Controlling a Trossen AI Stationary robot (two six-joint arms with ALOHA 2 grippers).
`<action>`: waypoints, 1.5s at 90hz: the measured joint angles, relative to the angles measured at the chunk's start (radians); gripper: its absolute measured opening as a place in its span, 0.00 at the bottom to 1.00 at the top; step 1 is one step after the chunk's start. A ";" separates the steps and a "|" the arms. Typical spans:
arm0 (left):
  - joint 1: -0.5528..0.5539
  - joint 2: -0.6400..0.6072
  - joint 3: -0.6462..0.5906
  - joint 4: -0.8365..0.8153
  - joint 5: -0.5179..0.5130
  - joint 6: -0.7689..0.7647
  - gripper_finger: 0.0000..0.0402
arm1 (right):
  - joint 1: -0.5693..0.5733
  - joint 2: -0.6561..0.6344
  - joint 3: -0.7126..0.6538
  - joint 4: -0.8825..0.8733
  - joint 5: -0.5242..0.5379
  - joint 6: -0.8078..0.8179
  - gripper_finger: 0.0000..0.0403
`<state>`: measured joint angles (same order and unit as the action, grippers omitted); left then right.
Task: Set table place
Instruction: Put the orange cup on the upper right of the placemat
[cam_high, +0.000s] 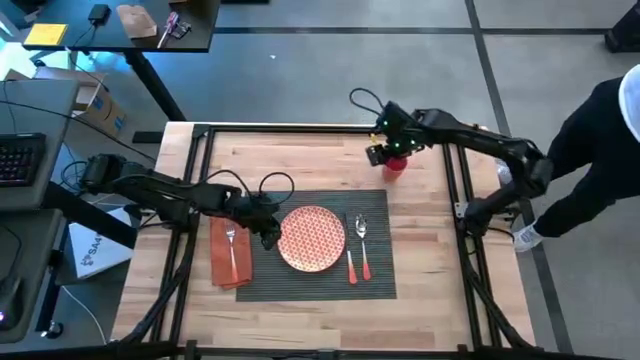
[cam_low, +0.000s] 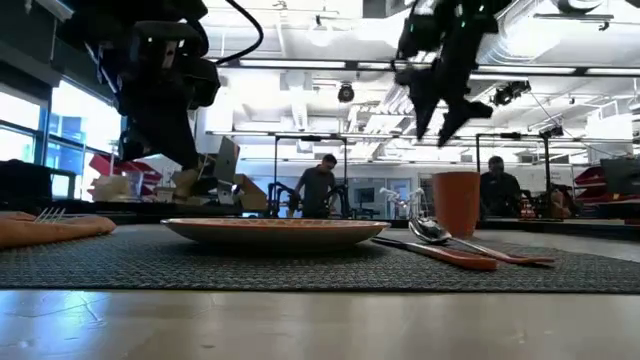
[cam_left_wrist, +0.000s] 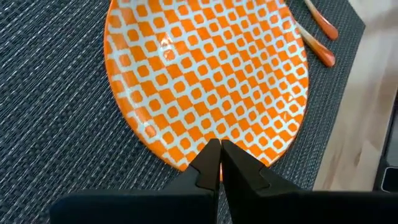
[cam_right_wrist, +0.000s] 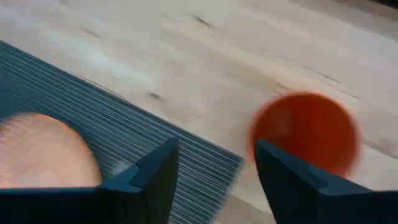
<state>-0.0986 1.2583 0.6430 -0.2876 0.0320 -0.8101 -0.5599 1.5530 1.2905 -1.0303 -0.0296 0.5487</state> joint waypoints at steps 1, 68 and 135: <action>0.000 0.000 0.000 0.001 0.000 -0.001 0.00 | -0.003 0.006 0.000 -0.006 0.001 -0.006 0.56; 0.000 0.000 0.000 0.001 -0.014 -0.096 0.00 | 0.042 0.180 0.069 -0.087 -0.040 -0.076 0.01; -0.028 0.000 0.000 -0.003 -0.007 -0.034 0.00 | 0.427 0.181 0.032 -0.017 0.014 0.263 0.00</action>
<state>-0.1262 1.2583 0.6430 -0.2905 0.0254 -0.8436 -0.1333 1.7344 1.3229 -1.0476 -0.0154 0.8113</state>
